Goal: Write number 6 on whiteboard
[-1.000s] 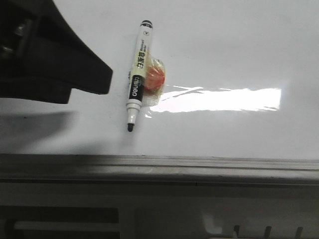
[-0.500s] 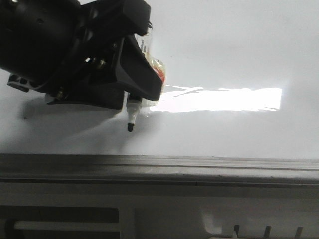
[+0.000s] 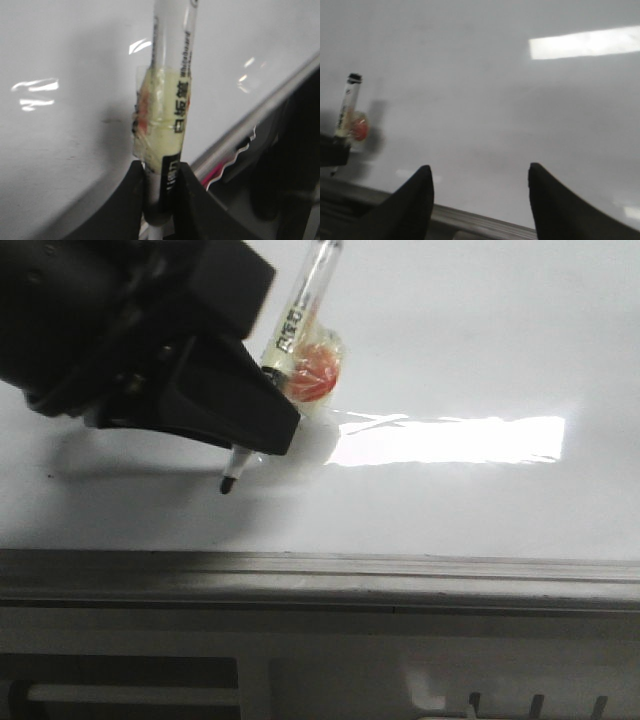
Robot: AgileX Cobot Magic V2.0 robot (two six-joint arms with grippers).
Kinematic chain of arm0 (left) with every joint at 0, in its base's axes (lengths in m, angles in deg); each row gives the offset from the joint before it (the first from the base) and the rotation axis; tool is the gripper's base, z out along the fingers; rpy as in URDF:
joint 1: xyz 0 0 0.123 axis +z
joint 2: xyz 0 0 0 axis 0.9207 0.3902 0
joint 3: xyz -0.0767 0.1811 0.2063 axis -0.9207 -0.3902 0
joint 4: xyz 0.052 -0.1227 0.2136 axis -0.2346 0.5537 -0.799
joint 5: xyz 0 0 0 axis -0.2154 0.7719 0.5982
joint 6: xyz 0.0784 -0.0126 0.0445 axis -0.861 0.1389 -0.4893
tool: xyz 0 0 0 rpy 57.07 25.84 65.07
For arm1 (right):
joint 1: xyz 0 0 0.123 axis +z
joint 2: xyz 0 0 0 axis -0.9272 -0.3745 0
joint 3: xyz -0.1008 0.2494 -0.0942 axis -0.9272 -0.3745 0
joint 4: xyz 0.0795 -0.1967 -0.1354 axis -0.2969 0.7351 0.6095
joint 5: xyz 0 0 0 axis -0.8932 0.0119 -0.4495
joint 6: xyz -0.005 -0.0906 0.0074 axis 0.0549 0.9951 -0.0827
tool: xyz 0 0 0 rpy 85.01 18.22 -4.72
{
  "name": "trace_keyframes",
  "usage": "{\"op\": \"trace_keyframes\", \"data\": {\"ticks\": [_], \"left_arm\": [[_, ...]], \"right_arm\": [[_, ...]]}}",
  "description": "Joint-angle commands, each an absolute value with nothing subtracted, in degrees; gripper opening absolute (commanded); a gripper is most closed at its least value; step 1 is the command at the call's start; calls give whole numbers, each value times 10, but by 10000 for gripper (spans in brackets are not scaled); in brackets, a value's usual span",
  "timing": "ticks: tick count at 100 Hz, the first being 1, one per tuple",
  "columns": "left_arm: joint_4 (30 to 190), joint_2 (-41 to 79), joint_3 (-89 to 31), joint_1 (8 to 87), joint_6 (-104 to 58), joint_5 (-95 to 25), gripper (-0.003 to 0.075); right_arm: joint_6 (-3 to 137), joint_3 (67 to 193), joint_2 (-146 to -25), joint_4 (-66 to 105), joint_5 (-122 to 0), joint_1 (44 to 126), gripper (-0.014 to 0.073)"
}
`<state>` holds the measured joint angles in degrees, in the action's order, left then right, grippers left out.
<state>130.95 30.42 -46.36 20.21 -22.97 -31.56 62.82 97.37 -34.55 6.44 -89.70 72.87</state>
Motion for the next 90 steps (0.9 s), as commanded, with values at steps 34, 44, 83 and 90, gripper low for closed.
{"op": "trace_keyframes", "data": {"ticks": [34,44,83,90], "left_arm": [[1266,229,-446,202,-549,-174,-19],[1267,229,-446,202,-549,-174,-19],[1264,229,-446,202,-550,-161,-19],[1262,229,-446,202,-550,-161,-19]], "right_arm": [[977,992,-473,-165,-934,837,376],[989,992,-510,-165,-920,870,377],[1137,995,-679,-282,-845,977,441],[1141,998,-707,-283,-834,998,449]]}}
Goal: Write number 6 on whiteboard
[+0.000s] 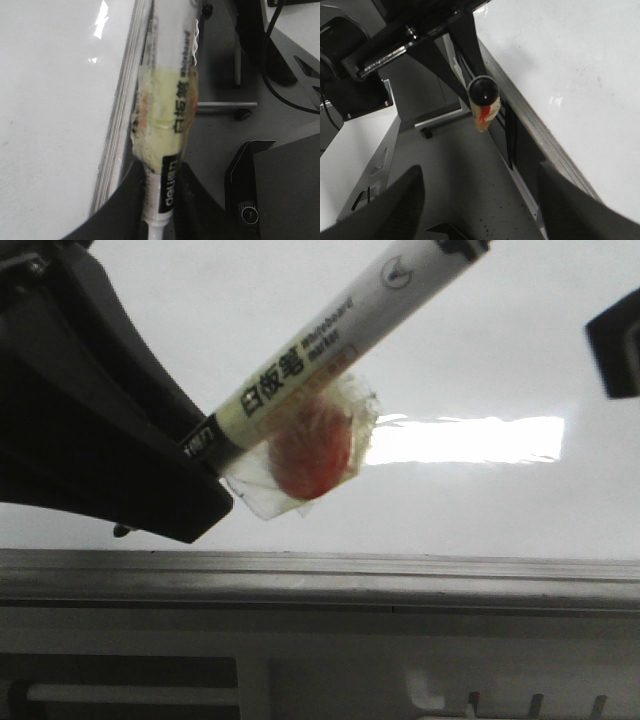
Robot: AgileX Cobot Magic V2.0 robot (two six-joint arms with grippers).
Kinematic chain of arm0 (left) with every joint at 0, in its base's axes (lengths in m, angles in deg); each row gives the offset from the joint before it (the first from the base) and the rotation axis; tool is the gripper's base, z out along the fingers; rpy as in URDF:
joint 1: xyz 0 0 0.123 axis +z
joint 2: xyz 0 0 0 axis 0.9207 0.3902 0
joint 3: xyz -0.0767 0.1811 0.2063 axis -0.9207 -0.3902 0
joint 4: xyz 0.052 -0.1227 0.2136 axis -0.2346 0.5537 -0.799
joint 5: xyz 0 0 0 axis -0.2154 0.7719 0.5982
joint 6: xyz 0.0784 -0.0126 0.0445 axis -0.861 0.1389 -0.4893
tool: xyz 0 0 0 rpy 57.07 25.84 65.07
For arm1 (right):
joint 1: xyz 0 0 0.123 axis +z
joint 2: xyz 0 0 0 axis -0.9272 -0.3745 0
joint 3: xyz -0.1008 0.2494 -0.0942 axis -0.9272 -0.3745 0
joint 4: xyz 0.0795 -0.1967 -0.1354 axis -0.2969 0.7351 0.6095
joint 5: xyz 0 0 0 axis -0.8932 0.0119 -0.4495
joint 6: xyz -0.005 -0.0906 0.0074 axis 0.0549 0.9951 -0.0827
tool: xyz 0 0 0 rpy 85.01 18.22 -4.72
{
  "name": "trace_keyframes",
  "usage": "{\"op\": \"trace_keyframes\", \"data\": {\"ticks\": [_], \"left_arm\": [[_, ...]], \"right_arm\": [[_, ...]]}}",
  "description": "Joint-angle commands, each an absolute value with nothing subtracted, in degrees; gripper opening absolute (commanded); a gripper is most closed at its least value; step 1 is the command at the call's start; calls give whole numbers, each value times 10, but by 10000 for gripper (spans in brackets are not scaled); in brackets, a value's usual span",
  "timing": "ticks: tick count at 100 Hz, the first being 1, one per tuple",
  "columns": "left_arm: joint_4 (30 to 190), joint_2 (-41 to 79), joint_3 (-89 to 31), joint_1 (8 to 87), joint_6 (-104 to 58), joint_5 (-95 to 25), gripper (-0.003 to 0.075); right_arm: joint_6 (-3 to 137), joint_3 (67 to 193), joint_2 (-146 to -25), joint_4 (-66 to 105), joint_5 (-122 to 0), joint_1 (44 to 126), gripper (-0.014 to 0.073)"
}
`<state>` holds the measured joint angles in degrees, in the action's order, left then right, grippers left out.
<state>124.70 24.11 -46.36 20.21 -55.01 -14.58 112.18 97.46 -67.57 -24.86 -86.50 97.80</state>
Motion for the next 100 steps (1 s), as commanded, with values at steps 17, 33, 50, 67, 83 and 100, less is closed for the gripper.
{"op": "trace_keyframes", "data": {"ticks": [17,33,50,67,83,100], "left_arm": [[1255,229,-446,202,-550,-177,-19],[1255,229,-446,202,-551,-187,-19],[1255,229,-446,202,-551,-193,-19],[1255,229,-446,202,-551,-195,-19],[1255,229,-446,202,-551,-195,-19],[1255,229,-446,202,-551,-195,-19]], "right_arm": [[1143,1010,-756,-283,-769,1055,453],[1144,1022,-784,-286,-679,1103,453],[1144,1051,-821,-290,-617,1145,451],[1144,1080,-866,-300,-607,1160,449],[1144,1088,-895,-322,-606,1160,359],[1144,1088,-903,-322,-606,1160,-7]]}}
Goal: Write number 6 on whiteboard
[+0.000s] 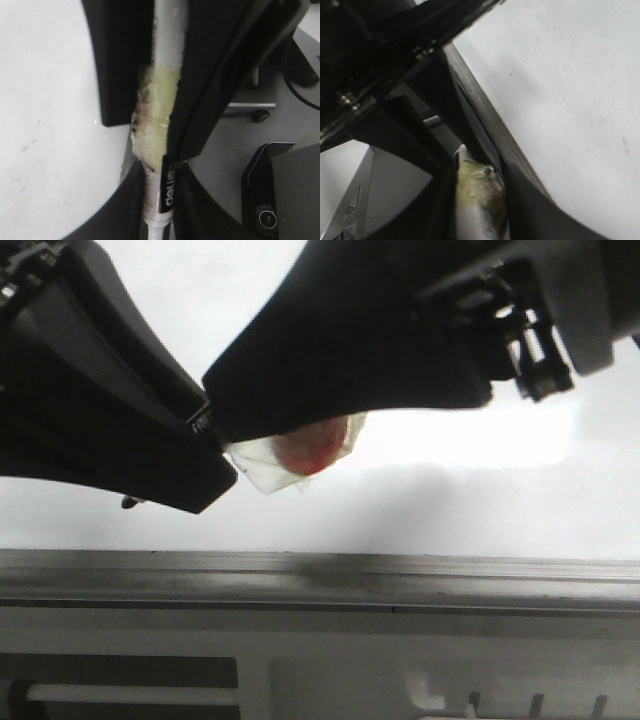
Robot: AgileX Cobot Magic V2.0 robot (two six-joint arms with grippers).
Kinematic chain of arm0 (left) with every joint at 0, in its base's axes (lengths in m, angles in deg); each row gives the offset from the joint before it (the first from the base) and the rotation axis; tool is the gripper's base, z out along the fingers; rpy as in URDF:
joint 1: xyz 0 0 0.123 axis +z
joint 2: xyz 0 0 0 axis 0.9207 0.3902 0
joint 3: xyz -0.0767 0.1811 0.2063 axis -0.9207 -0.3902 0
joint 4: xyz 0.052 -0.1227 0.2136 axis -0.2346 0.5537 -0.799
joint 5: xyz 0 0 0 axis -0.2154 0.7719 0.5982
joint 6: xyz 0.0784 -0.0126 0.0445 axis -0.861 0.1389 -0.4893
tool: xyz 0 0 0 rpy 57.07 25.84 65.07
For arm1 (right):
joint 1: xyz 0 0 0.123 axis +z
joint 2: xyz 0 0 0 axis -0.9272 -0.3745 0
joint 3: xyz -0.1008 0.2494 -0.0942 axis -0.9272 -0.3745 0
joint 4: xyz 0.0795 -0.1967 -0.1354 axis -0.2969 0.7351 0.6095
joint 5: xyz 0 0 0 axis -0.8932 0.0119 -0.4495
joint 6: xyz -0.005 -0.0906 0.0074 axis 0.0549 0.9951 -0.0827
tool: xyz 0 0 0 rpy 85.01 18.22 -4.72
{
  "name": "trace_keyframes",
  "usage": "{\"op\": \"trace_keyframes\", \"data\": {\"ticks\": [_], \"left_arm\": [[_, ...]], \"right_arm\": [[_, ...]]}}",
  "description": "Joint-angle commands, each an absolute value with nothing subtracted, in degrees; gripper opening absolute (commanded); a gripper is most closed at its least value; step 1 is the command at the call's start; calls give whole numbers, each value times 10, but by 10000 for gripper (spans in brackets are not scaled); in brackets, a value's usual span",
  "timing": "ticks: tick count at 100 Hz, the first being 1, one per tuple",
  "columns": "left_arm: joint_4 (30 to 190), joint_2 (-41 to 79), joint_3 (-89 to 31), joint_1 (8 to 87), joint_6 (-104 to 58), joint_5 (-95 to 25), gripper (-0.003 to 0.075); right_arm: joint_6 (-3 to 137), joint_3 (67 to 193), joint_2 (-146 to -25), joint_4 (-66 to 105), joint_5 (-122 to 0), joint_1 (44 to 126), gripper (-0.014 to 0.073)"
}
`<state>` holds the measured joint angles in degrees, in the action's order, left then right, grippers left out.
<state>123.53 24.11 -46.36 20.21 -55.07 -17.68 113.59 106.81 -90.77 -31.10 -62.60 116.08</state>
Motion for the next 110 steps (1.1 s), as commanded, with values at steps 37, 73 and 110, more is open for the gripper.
{"op": "trace_keyframes", "data": {"ticks": [37,73,110], "left_arm": [[1286,224,-446,202,-547,-198,272],[1324,82,-451,210,-438,-247,554],[1317,-141,-570,293,-320,-275,279]], "right_arm": [[1144,1085,-893,-322,-597,1160,-62],[1144,1031,-776,-316,-558,1160,-59],[1143,1022,-687,-172,-619,1123,-43]]}}
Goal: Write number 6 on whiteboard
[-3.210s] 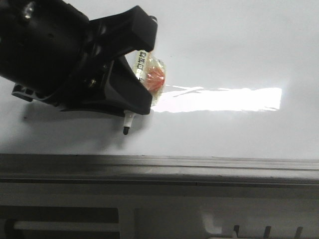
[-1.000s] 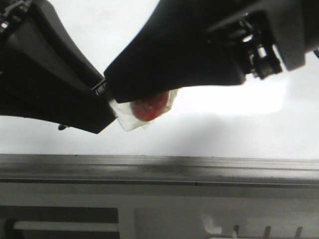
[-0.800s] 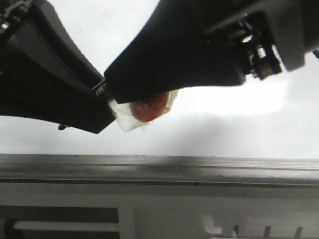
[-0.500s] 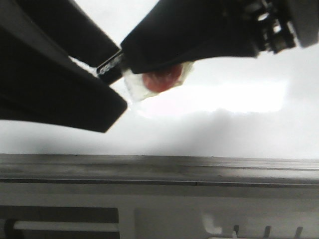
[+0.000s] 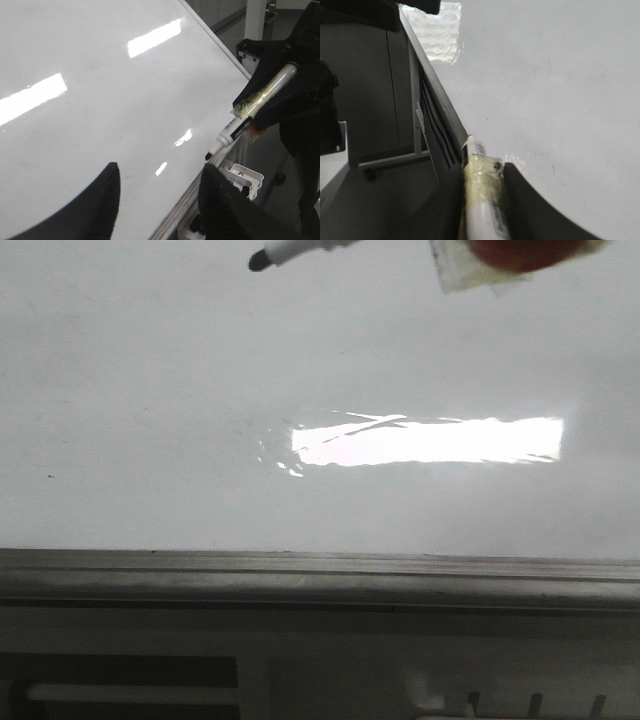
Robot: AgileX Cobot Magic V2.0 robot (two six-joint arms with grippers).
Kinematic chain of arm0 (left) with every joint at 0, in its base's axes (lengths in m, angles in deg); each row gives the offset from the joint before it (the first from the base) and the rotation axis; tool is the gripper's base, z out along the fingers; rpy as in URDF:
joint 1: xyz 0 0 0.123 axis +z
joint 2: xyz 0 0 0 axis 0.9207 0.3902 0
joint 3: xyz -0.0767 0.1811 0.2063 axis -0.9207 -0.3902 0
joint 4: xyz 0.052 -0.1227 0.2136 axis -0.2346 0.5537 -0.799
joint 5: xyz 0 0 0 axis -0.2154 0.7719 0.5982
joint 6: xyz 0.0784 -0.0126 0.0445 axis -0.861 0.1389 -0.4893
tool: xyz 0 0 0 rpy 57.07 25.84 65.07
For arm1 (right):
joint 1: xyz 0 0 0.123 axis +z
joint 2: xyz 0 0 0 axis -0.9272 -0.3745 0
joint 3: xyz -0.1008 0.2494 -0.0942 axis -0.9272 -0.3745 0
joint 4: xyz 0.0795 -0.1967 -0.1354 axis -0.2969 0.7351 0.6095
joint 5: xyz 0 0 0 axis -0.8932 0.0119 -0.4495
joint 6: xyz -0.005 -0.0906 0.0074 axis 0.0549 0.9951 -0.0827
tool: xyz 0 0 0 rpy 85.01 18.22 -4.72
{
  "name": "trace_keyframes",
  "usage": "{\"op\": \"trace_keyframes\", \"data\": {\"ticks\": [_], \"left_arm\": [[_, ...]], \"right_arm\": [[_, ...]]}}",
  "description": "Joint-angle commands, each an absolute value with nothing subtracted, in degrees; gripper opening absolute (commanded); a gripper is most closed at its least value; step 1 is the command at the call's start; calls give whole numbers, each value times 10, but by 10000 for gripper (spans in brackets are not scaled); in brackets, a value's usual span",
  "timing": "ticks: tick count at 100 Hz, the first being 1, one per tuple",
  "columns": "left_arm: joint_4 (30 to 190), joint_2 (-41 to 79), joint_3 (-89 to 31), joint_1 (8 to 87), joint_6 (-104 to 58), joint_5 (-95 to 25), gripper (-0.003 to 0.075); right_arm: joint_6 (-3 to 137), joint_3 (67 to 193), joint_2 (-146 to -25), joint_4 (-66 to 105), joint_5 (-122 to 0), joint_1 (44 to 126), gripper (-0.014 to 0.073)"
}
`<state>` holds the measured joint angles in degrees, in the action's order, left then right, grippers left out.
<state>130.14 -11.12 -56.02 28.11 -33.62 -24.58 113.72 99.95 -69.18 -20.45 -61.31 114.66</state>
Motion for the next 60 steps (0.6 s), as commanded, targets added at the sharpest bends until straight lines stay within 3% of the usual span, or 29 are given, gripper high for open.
{"op": "trace_keyframes", "data": {"ticks": [1,22,42,60], "left_arm": [[1319,-150,-575,295,-320,-275,279],[1320,-192,-613,303,-320,-274,235],[1323,-192,-619,303,-320,-270,169],[1327,-192,-619,303,-320,-270,156]], "right_arm": [[1143,1023,-687,-168,-628,1118,-43],[1119,1092,-693,13,-785,1034,-43],[1050,1194,-692,152,-904,1008,-43],[674,1283,-694,243,-956,1008,-43]]}}
